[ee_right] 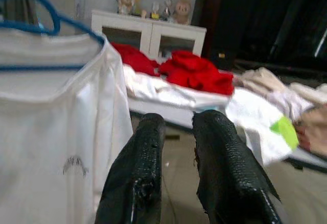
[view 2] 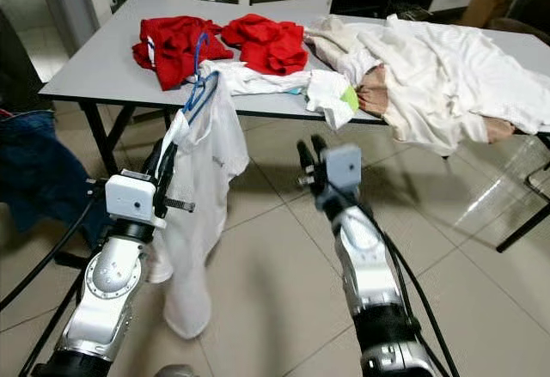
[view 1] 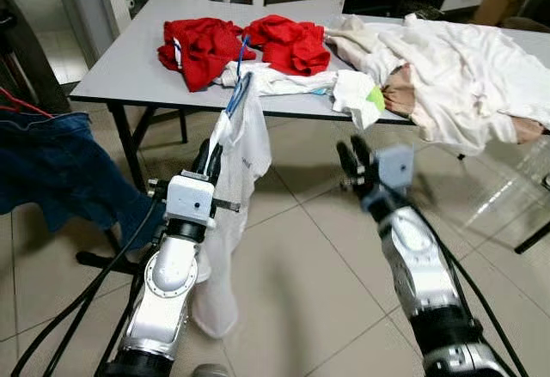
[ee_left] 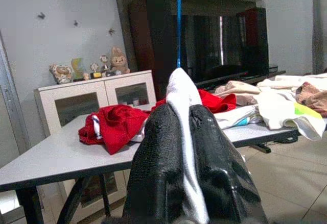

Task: Hang hanger

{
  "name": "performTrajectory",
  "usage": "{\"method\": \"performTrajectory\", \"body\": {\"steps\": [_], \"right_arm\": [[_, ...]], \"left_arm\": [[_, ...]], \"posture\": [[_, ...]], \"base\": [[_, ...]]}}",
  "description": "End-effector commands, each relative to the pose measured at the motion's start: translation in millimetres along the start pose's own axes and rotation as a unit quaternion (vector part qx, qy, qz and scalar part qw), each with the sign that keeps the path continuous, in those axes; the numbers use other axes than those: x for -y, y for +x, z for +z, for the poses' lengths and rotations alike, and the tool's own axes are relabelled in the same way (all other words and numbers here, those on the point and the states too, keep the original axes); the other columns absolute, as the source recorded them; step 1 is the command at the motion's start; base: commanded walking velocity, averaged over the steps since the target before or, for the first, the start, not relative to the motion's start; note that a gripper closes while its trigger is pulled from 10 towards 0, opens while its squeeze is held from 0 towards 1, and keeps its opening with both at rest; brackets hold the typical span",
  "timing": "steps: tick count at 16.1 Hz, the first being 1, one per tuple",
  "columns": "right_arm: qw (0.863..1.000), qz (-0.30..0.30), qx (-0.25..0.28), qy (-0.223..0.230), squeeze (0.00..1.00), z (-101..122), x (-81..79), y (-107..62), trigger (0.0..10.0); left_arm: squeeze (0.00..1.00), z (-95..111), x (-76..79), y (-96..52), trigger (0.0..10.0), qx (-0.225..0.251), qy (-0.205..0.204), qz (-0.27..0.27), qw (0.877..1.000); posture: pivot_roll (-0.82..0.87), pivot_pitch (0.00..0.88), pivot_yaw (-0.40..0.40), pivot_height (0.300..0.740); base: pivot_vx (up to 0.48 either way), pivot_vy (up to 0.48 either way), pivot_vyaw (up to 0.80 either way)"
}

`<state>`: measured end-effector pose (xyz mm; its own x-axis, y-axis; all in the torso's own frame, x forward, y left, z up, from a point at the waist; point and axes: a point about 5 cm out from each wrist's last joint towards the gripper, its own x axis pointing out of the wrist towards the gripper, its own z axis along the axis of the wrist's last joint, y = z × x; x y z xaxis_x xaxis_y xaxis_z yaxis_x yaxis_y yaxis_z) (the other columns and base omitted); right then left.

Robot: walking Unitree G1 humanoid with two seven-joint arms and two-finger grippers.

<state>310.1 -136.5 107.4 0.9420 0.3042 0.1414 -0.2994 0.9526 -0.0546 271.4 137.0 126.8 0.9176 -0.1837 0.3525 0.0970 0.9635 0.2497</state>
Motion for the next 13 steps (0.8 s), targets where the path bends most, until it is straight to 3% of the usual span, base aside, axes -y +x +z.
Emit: {"method": "performTrajectory", "body": {"steps": [1,10,13], "right_arm": [[1.000,-0.004,0.013,-0.007,0.00,5.4,3.4,0.5,10.0],[1.000,-0.015,0.008,-0.003,0.00,5.3,8.3,-1.1,10.0],[0.999,0.016,0.019,-0.033,0.00,10.8,4.5,4.7,10.0]], "left_arm": [[0.00,7.5,1.7,5.9,10.0,0.019,0.001,-0.008,1.000],[0.00,5.1,4.7,5.3,10.0,0.014,-0.002,-0.012,1.000],[0.00,5.4,5.4,6.2,10.0,0.018,0.006,-0.019,1.000]], "posture": [[0.26,0.000,-0.033,0.740],[0.25,0.000,-0.037,0.740],[0.26,0.000,-0.044,0.740]], "base": [[0.000,0.000,0.00],[0.000,0.000,0.00],[0.000,0.000,0.00]]}}
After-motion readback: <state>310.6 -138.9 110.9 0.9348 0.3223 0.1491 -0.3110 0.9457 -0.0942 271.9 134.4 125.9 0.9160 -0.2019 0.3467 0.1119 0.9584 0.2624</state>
